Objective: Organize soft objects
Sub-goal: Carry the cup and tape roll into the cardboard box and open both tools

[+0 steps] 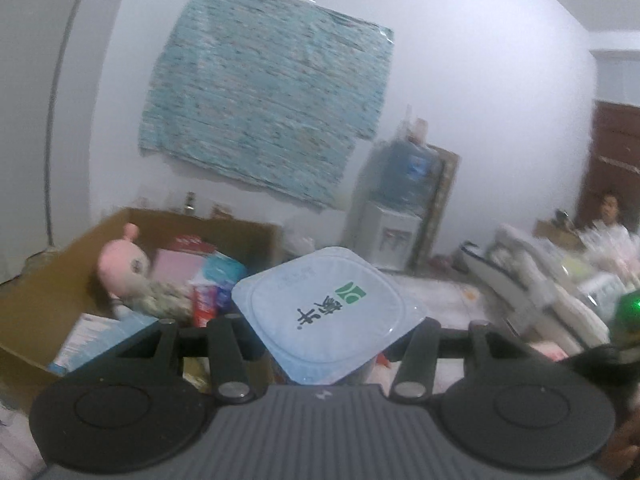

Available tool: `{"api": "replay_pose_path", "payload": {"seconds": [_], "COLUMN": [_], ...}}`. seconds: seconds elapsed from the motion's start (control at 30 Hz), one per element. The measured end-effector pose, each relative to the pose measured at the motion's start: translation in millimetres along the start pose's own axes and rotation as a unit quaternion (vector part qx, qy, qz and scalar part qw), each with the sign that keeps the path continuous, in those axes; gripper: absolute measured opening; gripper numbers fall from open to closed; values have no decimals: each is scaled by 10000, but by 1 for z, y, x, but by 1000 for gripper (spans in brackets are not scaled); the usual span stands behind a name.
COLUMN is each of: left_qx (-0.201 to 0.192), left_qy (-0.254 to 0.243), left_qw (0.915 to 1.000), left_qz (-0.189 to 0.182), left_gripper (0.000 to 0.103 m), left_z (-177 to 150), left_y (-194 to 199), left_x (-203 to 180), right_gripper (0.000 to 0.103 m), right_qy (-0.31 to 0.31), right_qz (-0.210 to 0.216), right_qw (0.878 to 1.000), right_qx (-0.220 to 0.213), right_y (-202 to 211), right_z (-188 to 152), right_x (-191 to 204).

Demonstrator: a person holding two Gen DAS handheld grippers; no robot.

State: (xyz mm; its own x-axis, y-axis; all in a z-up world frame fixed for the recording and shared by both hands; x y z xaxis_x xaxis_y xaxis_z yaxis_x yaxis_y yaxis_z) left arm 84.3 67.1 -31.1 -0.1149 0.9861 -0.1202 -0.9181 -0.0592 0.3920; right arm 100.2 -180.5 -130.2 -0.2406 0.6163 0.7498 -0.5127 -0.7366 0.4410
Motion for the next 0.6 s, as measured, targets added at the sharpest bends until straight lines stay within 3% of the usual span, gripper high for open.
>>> {"api": "replay_pose_path", "payload": {"seconds": [0.2,0.37,0.47,0.6], "left_qx": [-161,-314,-292,-221], "left_qy": [305,413,469,615], "left_qw": [9978,9932,9903,9877], "left_qz": [561,1047,1278,1417], "left_gripper": [52,53,53,52], "left_z": [23,36,37,33], "left_y": [-7,-15,-23,-31], "left_x": [39,69,85,105], "right_gripper": [12,12,12,12], "right_qy": [755,1423,1800,2329], "right_qz": [792,1307,1160,311], "right_qw": [9939,9792,9703,9532], "right_qx": [107,615,1123,1903], "right_y": [-34,-107,-162,-233], "right_z": [37,62,65,61], "right_x": [85,165,192,194]}}
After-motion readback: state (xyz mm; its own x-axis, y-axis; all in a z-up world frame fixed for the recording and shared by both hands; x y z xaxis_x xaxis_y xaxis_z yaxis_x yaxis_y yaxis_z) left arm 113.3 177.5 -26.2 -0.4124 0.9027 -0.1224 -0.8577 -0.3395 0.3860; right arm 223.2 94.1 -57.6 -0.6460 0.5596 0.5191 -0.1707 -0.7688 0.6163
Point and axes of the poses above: each gripper's, at about its wrist camera, not at the fingertips, and y roughly against the way its jaws point, x to its left, z to its top, the point moved 7 cm from there along -y, roughly the way its jaws point, and after that the axes turned 11 degrees about z, right-handed, at the moved point
